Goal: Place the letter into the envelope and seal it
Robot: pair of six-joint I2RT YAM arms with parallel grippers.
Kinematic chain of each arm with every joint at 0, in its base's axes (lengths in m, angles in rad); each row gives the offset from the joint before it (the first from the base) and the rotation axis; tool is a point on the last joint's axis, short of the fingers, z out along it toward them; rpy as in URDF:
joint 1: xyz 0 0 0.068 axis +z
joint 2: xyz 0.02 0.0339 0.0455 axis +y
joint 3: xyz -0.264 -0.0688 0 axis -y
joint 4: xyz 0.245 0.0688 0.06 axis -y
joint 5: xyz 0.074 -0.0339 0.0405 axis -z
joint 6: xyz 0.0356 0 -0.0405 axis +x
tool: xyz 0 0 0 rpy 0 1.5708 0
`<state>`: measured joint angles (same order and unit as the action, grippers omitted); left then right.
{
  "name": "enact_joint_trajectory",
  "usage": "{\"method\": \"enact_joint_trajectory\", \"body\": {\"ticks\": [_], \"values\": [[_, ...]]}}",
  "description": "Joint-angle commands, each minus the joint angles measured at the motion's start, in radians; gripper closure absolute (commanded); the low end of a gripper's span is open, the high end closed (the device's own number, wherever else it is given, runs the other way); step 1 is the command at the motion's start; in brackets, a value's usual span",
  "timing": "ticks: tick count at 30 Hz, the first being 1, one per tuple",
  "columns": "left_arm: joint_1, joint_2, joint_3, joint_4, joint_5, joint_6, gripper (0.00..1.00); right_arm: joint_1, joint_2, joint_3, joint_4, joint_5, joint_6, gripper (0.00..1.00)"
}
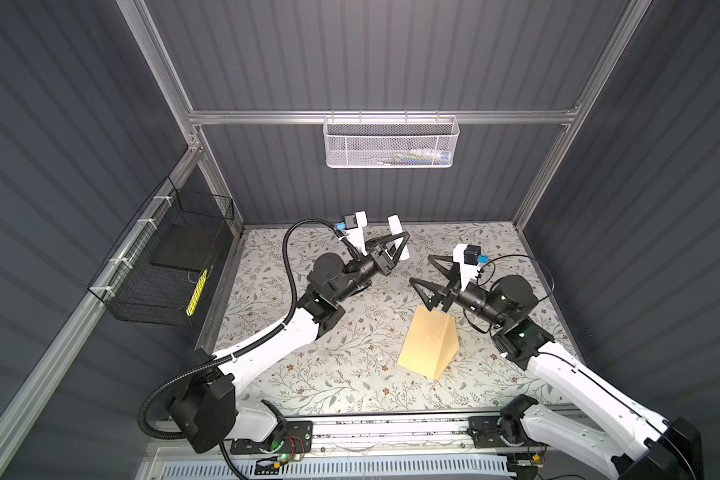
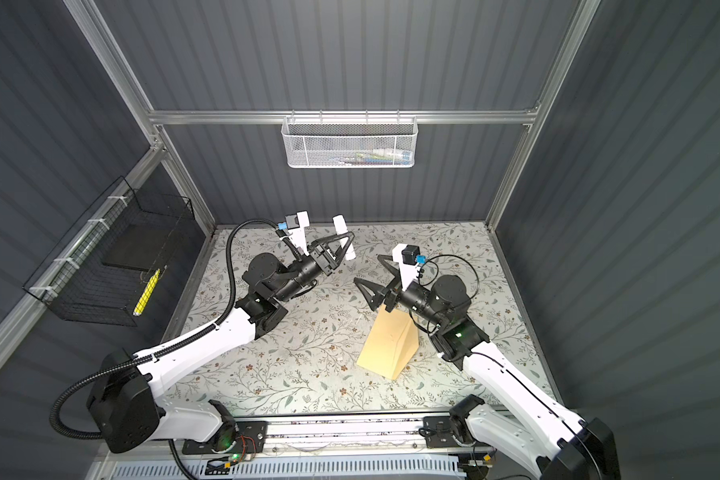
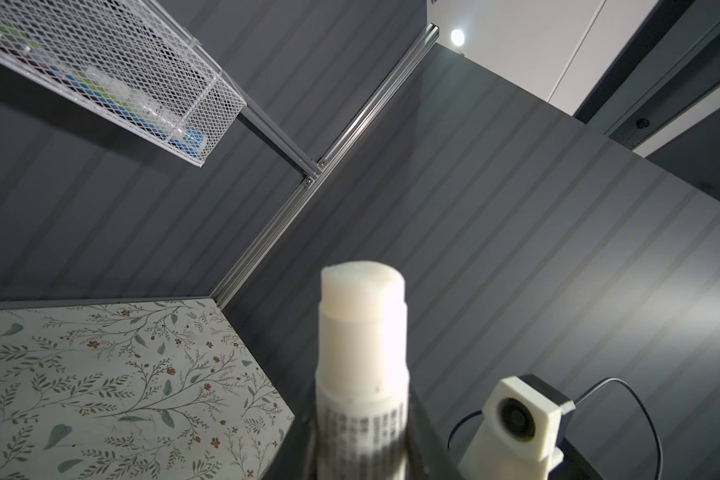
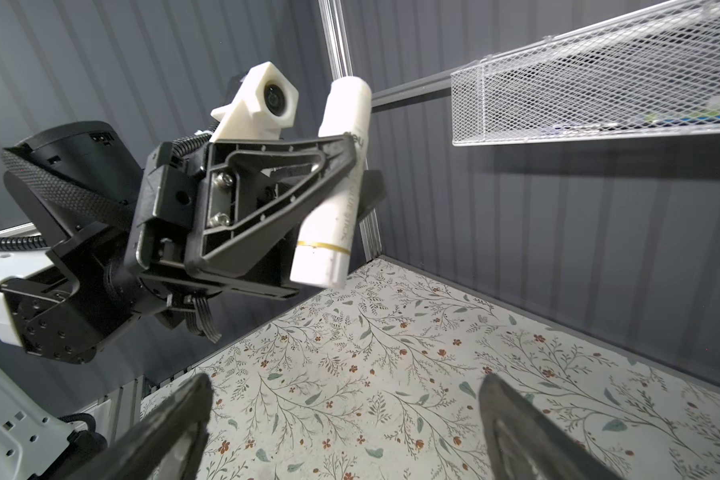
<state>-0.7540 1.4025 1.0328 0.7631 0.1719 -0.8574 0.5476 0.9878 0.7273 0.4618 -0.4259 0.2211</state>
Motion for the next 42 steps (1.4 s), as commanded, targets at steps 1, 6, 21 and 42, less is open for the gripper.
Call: {"method": "enact_joint_trajectory", "body": {"ticks": [1, 6, 21, 42], "values": [[-0.004, 0.029, 0.013, 0.071, -0.034, -0.156, 1.00, 0.026, 0.026, 0.037, 0.078, 0.011, -0.026, 0.01], [-0.004, 0.057, 0.015, 0.093, -0.037, -0.278, 1.00, 0.057, 0.065, 0.063, 0.081, 0.125, -0.068, 0.04], [-0.005, 0.084, 0.005, 0.090, -0.036, -0.386, 1.00, 0.130, 0.154, 0.139, -0.011, 0.370, -0.296, 0.20], [-0.017, 0.110, 0.016, 0.032, -0.029, -0.411, 1.00, 0.178, 0.201, 0.168, 0.023, 0.508, -0.469, 0.43]]}}
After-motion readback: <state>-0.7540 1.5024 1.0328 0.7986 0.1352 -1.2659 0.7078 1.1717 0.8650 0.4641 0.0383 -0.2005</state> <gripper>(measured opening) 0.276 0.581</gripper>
